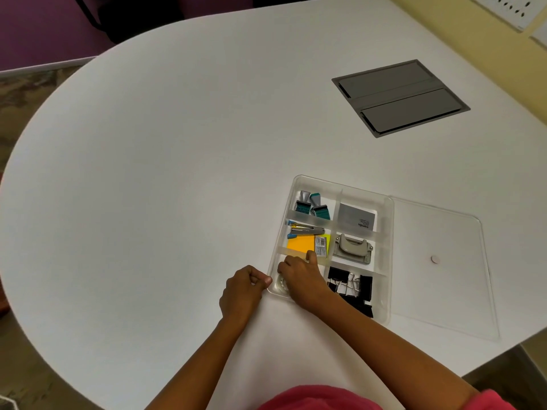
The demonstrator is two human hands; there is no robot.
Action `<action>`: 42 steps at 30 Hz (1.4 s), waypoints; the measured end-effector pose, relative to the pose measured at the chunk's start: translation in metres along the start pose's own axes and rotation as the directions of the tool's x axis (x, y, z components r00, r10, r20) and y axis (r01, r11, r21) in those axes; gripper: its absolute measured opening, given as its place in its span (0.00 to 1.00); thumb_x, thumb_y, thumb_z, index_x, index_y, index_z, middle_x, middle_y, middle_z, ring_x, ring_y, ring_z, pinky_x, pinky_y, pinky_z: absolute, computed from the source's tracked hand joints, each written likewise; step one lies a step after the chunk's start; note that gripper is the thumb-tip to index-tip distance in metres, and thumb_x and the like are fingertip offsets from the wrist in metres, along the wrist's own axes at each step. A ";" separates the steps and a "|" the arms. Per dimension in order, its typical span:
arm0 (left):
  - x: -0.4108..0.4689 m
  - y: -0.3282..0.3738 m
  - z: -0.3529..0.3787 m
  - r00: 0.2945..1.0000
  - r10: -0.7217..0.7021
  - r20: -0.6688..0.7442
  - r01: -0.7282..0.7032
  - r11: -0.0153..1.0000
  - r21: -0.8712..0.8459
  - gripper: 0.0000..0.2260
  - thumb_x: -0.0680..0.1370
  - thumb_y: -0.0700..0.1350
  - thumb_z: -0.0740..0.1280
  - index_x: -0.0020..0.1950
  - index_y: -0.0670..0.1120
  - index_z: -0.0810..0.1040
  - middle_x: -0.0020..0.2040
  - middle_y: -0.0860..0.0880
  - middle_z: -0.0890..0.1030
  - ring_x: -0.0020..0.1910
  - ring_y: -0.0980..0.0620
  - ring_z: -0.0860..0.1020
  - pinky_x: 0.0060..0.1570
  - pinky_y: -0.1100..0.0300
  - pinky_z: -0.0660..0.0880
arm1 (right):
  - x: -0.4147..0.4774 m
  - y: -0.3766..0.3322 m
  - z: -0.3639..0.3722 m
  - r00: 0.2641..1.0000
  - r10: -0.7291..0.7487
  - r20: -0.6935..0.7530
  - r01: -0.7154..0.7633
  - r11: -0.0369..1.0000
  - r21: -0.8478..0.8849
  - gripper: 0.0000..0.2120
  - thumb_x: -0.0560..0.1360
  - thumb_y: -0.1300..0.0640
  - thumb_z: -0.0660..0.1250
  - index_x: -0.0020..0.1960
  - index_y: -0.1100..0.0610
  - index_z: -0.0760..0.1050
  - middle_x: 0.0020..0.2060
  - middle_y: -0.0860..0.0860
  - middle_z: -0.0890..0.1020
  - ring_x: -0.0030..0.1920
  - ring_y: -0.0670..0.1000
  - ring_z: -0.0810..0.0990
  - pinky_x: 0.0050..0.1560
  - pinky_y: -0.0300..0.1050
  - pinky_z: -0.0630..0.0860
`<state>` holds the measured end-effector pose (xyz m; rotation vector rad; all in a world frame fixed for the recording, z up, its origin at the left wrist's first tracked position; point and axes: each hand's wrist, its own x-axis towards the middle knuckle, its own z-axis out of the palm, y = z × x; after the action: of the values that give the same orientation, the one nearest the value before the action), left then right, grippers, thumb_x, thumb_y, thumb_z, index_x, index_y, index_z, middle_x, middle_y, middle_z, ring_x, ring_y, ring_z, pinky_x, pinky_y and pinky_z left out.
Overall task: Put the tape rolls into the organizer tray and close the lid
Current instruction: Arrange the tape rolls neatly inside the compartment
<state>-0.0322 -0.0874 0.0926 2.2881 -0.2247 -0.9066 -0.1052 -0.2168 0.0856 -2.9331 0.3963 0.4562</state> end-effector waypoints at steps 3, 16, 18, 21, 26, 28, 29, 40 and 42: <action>0.000 0.000 0.000 1.000 -0.004 0.000 0.004 1.000 -0.003 0.07 0.74 0.54 0.69 0.38 0.56 0.75 0.44 0.53 0.83 0.44 0.49 0.83 0.50 0.51 0.78 | 0.002 -0.002 -0.001 1.000 0.010 -0.006 -0.010 1.000 -0.026 0.11 0.72 0.65 0.66 0.54 0.60 0.74 0.50 0.57 0.80 0.51 0.59 0.78 0.64 0.55 0.60; 0.001 0.000 0.000 1.000 -0.005 0.001 0.005 1.000 0.006 0.07 0.75 0.54 0.69 0.39 0.55 0.75 0.42 0.53 0.82 0.44 0.49 0.83 0.49 0.53 0.77 | 0.003 -0.004 -0.010 0.999 0.031 -0.012 -0.032 0.995 -0.095 0.04 0.71 0.63 0.70 0.45 0.59 0.78 0.41 0.56 0.83 0.42 0.57 0.80 0.59 0.51 0.68; 0.002 0.000 0.000 1.000 -0.004 0.001 0.004 1.000 0.008 0.08 0.75 0.54 0.69 0.38 0.56 0.74 0.42 0.54 0.82 0.44 0.49 0.83 0.50 0.52 0.78 | 0.001 -0.006 -0.011 0.999 0.050 0.003 -0.050 0.993 -0.103 0.05 0.67 0.62 0.74 0.41 0.57 0.79 0.36 0.54 0.84 0.37 0.55 0.81 0.56 0.49 0.71; 0.001 0.000 0.000 1.000 -0.006 0.001 0.006 1.000 0.002 0.08 0.75 0.54 0.69 0.38 0.56 0.75 0.42 0.53 0.82 0.44 0.49 0.83 0.51 0.50 0.79 | 0.000 -0.006 -0.010 0.999 0.037 -0.029 -0.041 0.993 -0.115 0.07 0.61 0.62 0.77 0.35 0.55 0.79 0.30 0.51 0.82 0.31 0.53 0.80 0.51 0.47 0.75; 0.001 0.000 0.000 1.000 -0.005 0.000 0.005 1.000 0.001 0.07 0.75 0.54 0.70 0.39 0.55 0.75 0.42 0.53 0.82 0.44 0.49 0.83 0.51 0.51 0.78 | 0.002 -0.004 -0.005 0.997 0.036 -0.062 -0.041 0.996 -0.076 0.05 0.67 0.63 0.73 0.41 0.57 0.79 0.37 0.54 0.83 0.38 0.55 0.81 0.55 0.50 0.71; 0.001 0.000 0.000 1.000 -0.008 -0.001 0.008 1.000 0.002 0.07 0.74 0.55 0.70 0.39 0.55 0.75 0.41 0.54 0.82 0.44 0.49 0.83 0.49 0.52 0.78 | 0.003 -0.003 0.000 0.996 0.030 -0.084 -0.033 0.999 -0.030 0.08 0.70 0.65 0.70 0.48 0.59 0.79 0.44 0.56 0.82 0.45 0.57 0.80 0.58 0.53 0.68; 0.001 0.000 0.000 1.000 -0.010 -0.001 0.010 1.000 0.000 0.07 0.74 0.55 0.70 0.38 0.56 0.75 0.41 0.54 0.82 0.43 0.50 0.83 0.49 0.52 0.78 | 0.002 -0.002 0.002 0.996 0.020 -0.090 -0.020 1.000 -0.008 0.10 0.70 0.66 0.70 0.51 0.60 0.78 0.47 0.57 0.82 0.48 0.58 0.79 0.59 0.54 0.67; 0.000 0.000 0.000 1.000 -0.005 -0.008 0.005 1.000 0.002 0.07 0.74 0.55 0.69 0.39 0.55 0.75 0.42 0.53 0.82 0.44 0.49 0.83 0.50 0.52 0.78 | 0.003 -0.001 0.003 0.996 -0.053 -0.065 0.052 0.998 -0.022 0.11 0.72 0.66 0.68 0.54 0.60 0.77 0.50 0.57 0.80 0.52 0.58 0.78 0.66 0.55 0.59; 0.000 0.001 0.000 1.000 0.000 -0.009 0.000 1.000 0.005 0.07 0.75 0.55 0.69 0.39 0.55 0.75 0.42 0.53 0.82 0.44 0.49 0.83 0.50 0.52 0.78 | 0.000 -0.001 -0.001 0.996 -0.039 -0.078 0.040 0.999 0.014 0.14 0.71 0.66 0.69 0.56 0.59 0.77 0.52 0.56 0.80 0.54 0.57 0.77 0.65 0.55 0.60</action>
<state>-0.0325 -0.0880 0.0935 2.2967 -0.2232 -0.8965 -0.1045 -0.2158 0.0870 -2.9445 0.3484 0.3337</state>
